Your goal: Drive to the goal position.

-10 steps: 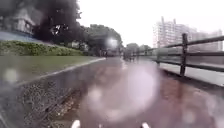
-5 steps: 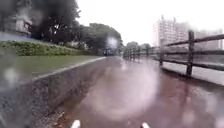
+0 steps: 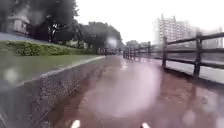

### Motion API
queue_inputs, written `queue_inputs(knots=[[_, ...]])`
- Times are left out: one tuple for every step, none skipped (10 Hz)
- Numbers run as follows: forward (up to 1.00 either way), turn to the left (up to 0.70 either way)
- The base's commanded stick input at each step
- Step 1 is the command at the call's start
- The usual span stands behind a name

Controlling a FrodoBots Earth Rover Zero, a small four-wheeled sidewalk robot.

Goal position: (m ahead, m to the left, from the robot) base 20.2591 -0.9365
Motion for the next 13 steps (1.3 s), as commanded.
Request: queue_inputs(knots=[[0.7,0.0],[0.7,0.0],[0.7,0.0],[0.7,0.0],[0.7,0.0],[0.7,0.0],[0.7,0.0],[0.7,0.0],[0.7,0.0],[0.7,0.0],[0.7,0.0],[0.7,0.0],[0.7,0.0]])
